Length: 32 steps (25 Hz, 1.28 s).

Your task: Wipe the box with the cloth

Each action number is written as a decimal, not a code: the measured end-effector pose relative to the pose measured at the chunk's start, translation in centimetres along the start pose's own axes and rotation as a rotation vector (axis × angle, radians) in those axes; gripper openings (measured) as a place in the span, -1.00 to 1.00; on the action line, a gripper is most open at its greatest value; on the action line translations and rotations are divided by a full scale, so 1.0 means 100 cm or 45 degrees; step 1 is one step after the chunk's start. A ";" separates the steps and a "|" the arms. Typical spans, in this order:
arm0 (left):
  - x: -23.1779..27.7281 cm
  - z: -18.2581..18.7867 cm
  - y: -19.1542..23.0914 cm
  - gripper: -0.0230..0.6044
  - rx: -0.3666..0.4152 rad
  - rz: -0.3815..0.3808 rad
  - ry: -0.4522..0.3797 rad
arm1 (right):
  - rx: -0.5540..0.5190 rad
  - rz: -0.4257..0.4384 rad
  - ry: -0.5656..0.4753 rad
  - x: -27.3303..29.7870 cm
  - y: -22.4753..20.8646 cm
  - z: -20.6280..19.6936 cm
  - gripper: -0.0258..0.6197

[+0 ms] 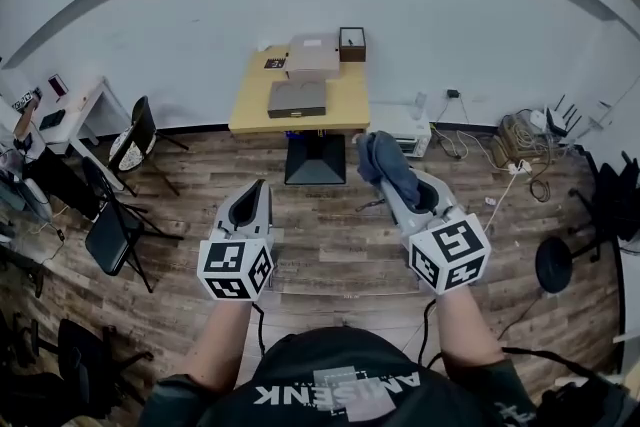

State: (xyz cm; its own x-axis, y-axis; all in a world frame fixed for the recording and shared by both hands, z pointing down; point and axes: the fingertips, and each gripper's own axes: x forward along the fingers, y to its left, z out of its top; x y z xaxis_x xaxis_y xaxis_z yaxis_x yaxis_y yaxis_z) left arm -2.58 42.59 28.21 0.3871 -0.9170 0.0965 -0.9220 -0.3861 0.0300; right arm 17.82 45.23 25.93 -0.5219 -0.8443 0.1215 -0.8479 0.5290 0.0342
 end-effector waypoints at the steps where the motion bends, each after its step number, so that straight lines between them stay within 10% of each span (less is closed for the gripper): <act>1: 0.002 0.000 -0.002 -0.92 -0.001 0.002 -0.002 | 0.002 0.005 0.002 0.000 -0.005 -0.002 -0.69; 32: 0.201 0.008 0.128 -0.92 -0.134 -0.171 0.034 | 0.110 -0.078 0.096 0.224 -0.081 -0.016 -0.68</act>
State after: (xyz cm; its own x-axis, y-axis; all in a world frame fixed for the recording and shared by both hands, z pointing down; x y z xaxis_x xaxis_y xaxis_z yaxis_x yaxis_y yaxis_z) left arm -6.61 19.07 29.69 0.5080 -0.8542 0.1109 -0.8583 -0.4912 0.1486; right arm 13.15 22.15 29.93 -0.4632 -0.8642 0.1965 -0.8845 0.4647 -0.0415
